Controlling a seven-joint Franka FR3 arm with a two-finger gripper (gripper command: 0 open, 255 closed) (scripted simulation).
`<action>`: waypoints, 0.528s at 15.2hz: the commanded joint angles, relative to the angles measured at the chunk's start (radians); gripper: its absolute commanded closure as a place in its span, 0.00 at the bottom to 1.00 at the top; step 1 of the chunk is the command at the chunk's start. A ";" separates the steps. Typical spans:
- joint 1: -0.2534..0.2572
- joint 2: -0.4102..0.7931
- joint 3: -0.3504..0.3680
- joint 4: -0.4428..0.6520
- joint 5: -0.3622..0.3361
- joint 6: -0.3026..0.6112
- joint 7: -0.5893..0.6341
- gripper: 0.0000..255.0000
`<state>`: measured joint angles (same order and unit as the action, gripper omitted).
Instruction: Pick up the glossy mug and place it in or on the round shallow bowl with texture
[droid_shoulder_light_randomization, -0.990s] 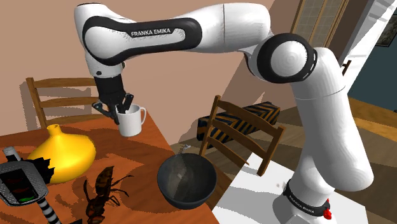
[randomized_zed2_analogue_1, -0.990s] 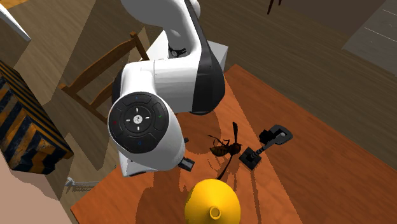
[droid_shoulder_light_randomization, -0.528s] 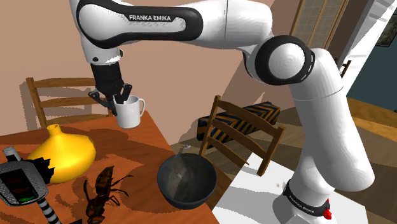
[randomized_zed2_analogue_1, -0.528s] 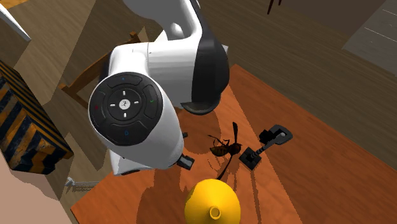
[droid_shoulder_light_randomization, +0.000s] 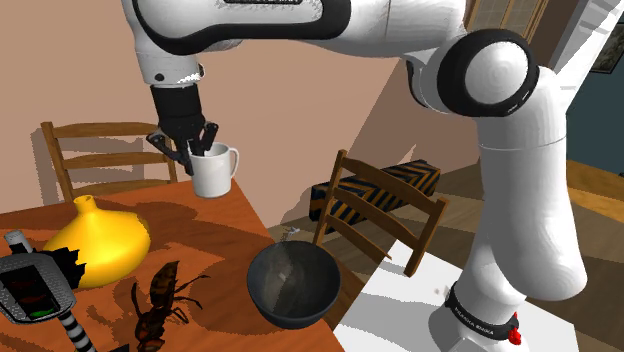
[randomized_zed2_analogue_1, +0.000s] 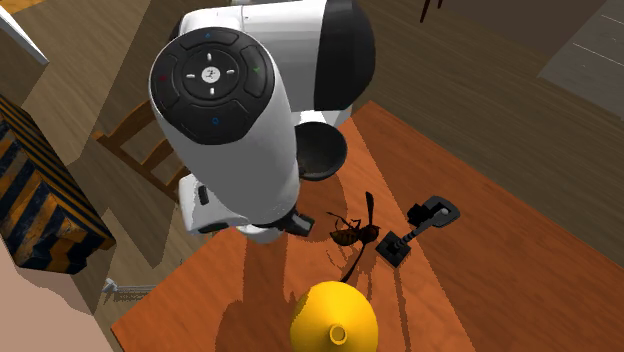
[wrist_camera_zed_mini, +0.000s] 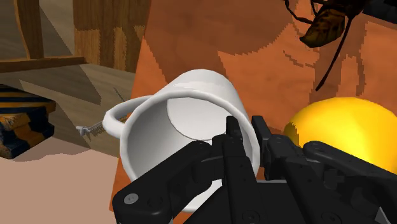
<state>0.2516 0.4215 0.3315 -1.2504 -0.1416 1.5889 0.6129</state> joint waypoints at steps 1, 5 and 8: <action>-0.013 -0.093 0.011 -0.138 0.024 0.047 0.012 1.00; -0.028 -0.265 0.028 -0.358 0.079 0.103 0.024 1.00; -0.028 -0.384 0.038 -0.494 0.121 0.128 0.030 1.00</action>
<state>0.2233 0.0771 0.3657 -1.6987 -0.0347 1.7081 0.6398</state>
